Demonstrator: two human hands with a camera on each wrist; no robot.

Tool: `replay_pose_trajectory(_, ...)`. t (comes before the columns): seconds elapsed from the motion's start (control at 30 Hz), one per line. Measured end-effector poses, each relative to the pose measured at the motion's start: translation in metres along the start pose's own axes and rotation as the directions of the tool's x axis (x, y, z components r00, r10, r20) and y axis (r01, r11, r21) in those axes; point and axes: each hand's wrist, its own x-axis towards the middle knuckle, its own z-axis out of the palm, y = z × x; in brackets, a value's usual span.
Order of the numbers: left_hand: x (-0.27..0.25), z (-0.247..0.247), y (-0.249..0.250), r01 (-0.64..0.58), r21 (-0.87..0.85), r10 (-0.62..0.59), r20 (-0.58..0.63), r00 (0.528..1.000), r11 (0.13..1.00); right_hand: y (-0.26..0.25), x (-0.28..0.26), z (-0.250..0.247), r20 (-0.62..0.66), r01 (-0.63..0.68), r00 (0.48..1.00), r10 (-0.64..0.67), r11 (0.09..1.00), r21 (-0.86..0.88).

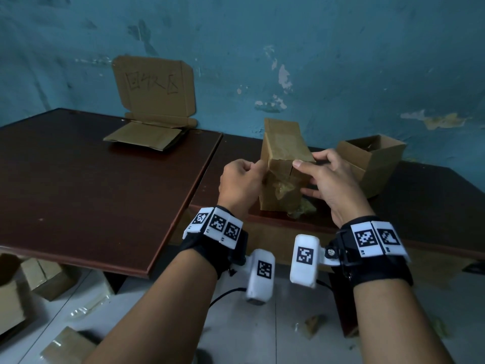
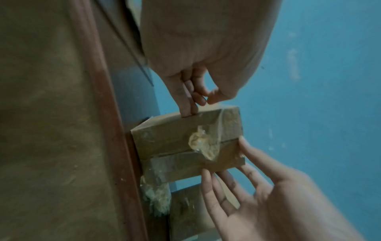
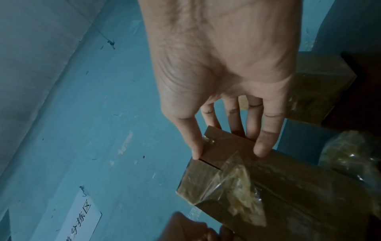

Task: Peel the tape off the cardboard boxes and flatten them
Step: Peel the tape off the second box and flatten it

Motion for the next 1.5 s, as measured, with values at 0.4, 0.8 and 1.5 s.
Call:
replay_pose_trajectory(0.4,-0.004,-0.003,0.007,-0.009,-0.178,0.028,0.107,0.994,0.984,0.000,-0.001,0.000,-0.011,0.002,1.000,-0.001,1.000,0.028)
replay_pose_trajectory(0.8,-0.002,-0.004,0.023,-0.111,0.162,0.090,0.136,0.987,0.980,-0.001,-0.003,-0.004,0.026,0.026,0.999,-0.026,1.000,0.008)
replay_pose_trajectory(1.5,-0.008,-0.008,0.024,0.017,-0.017,-0.013,0.202,0.979,1.000,0.000,-0.003,-0.003,0.015,-0.001,1.000,0.001,0.999,0.045)
